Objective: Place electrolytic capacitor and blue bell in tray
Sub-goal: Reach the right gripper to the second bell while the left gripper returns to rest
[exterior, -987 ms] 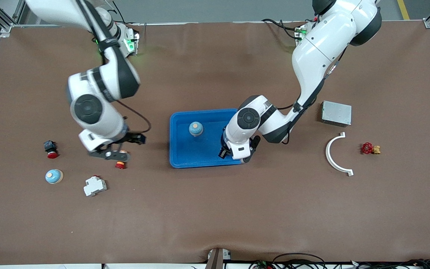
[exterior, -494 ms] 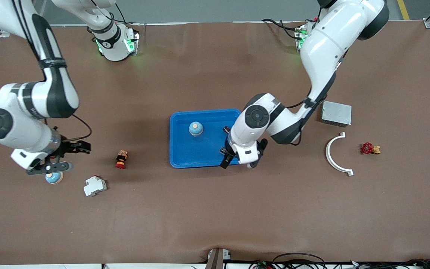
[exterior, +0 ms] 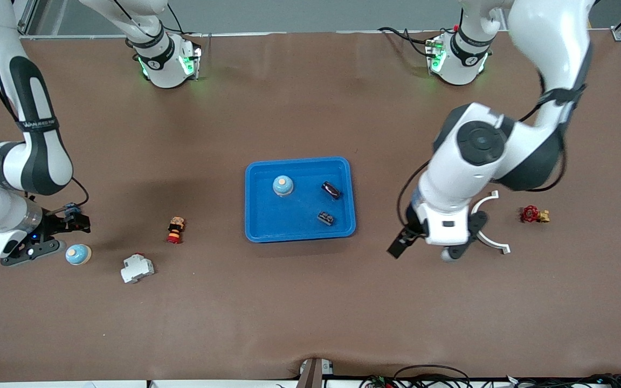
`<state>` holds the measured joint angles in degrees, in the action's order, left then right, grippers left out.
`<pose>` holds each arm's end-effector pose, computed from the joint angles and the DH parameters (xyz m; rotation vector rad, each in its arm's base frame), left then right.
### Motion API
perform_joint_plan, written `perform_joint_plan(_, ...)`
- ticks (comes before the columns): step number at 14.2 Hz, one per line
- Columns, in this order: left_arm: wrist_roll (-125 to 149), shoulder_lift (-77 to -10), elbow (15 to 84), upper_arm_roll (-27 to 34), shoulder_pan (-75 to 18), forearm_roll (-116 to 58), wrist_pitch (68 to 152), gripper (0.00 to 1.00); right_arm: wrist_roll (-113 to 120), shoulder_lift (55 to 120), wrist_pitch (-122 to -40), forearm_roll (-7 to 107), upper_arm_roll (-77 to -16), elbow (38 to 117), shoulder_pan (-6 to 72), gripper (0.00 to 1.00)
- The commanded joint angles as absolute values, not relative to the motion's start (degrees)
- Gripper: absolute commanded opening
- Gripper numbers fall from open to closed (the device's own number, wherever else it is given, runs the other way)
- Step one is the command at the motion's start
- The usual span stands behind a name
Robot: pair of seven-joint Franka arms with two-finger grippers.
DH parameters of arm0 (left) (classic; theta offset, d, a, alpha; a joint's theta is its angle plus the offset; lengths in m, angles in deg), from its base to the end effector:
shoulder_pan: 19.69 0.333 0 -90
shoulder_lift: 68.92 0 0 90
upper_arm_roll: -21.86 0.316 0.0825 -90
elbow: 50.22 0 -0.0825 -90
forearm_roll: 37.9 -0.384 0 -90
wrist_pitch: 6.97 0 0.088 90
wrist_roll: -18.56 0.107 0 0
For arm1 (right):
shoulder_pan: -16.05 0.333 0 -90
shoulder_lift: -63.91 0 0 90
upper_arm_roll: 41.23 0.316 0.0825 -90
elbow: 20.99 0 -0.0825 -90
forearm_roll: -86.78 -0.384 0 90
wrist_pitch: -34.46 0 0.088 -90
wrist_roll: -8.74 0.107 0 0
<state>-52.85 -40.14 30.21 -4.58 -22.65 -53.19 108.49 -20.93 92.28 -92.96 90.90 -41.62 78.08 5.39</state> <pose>0.6533 -0.2787 0.4529 2.8483 1.0476 0.2010 0.6531 -0.1294 0.2970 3.0325 0.5667 -0.0329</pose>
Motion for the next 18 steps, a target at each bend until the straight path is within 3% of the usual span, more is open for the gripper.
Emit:
perform_joint_plan(1,-35.30,-46.84,32.14,-4.95,-18.82,-52.23,99.75,1.00,-24.03,98.70,-92.11,91.70,-40.35,70.44,2.88,1.00)
perform_joint_plan(8,-9.59,-57.13,32.22,-4.87,-8.61,-48.20,91.49,1.00,-27.38,105.30,-92.28,91.35,-40.35,66.81,0.50,1.00)
perform_joint_plan(15,2.65,-71.99,43.02,17.35,-23.62,-40.18,86.64,1.00,-27.29,107.24,-94.47,90.82,-40.26,66.81,0.15,1.00)
perform_joint_plan(18,3.97,-74.62,44.43,17.55,-23.73,-40.09,82.86,1.00,-27.38,108.03,-95.70,91.00,-40.26,66.81,0.15,1.00)
